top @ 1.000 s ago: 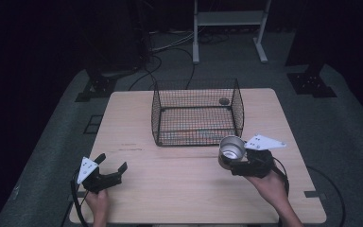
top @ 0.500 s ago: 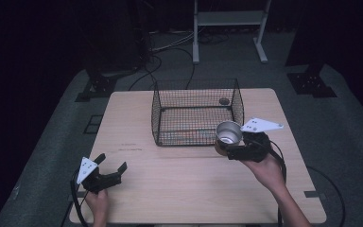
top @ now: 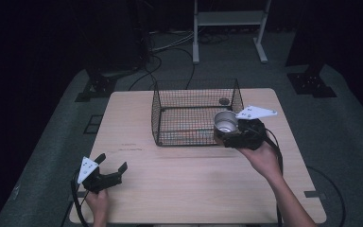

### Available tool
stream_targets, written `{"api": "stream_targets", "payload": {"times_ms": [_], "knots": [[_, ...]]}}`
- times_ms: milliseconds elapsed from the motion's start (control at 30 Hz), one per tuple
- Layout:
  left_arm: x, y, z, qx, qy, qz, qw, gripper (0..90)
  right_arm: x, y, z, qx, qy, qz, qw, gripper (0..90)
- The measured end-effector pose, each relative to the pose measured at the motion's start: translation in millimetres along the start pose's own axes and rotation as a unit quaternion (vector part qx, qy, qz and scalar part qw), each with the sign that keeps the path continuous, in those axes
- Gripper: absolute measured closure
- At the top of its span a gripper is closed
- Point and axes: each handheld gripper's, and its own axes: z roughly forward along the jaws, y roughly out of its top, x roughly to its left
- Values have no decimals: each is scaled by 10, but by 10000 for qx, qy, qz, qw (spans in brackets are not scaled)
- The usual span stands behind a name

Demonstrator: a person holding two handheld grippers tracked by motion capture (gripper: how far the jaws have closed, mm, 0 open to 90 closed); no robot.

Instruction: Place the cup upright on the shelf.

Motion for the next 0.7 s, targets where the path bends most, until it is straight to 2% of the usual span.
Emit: {"api": "stream_targets", "payload": {"times_ms": [233,400,700], "knots": [[0,0,1,3,-6,3,10000,0,-38,117,52,30,-23,-29,10000,178],[1,0,1,-3,-7,6,10000,0,-98,203,116,47,68,90,9999,178],[3,1,0,-7,-12,13,10000,0,-134,323,237,132,-49,96,9999,178]]}}
